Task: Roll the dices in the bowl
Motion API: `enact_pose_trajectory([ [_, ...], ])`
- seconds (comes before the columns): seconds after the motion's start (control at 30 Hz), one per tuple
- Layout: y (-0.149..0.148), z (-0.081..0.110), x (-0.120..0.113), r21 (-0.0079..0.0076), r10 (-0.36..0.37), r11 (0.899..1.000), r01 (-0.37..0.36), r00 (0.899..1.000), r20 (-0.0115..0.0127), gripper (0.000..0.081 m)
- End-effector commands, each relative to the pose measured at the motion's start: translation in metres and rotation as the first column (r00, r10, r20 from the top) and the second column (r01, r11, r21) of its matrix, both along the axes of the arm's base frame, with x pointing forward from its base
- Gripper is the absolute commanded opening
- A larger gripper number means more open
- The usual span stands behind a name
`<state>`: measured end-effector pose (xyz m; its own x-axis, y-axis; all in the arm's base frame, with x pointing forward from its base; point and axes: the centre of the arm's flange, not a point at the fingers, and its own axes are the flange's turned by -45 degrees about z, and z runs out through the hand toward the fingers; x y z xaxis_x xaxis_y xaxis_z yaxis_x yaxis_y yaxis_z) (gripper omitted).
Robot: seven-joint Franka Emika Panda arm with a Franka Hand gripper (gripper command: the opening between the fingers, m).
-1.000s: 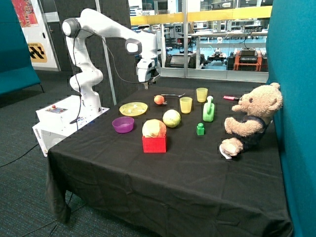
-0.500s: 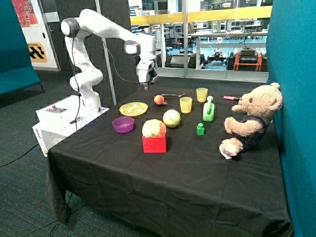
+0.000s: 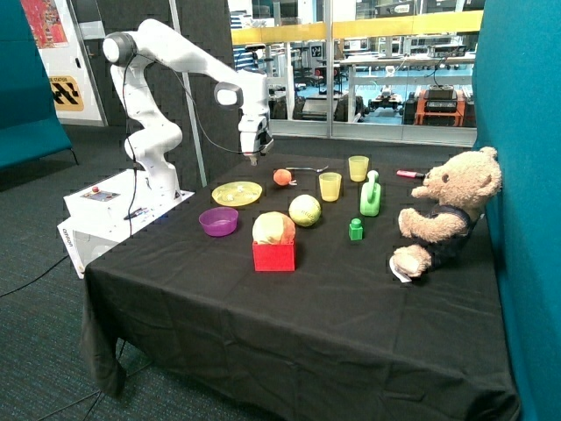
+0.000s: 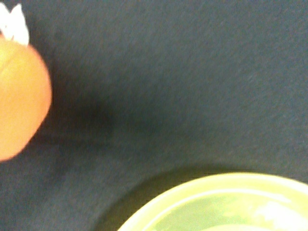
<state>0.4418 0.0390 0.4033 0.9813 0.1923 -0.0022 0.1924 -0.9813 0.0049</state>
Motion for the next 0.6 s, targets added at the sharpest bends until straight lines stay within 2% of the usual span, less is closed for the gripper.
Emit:
enact_pose_trajectory([
  [0.0, 0.022, -0.018, -0.027, 0.0052, 0.086, 0.996, -0.086, 0.996, 0.0012, 0.0170],
  [0.07, 0.026, -0.020, -0.030, 0.0052, 0.120, 0.993, -0.120, 0.993, 0.0012, 0.0171],
  [0.13, 0.032, -0.022, -0.033, 0.0052, 0.186, 0.983, -0.186, 0.983, 0.0012, 0.0171],
  [0.2, 0.035, -0.024, -0.034, 0.0052, 0.193, 0.981, -0.193, 0.981, 0.0012, 0.0172],
  [0.33, 0.040, -0.026, -0.037, 0.0052, 0.255, 0.967, -0.255, 0.967, 0.0012, 0.0178],
  [0.37, 0.041, -0.027, -0.038, 0.0052, 0.257, 0.966, -0.257, 0.966, 0.0012, 0.0172],
  [0.57, 0.039, -0.031, -0.035, 0.0052, 0.310, 0.951, -0.310, 0.951, 0.0012, 0.0281],
])
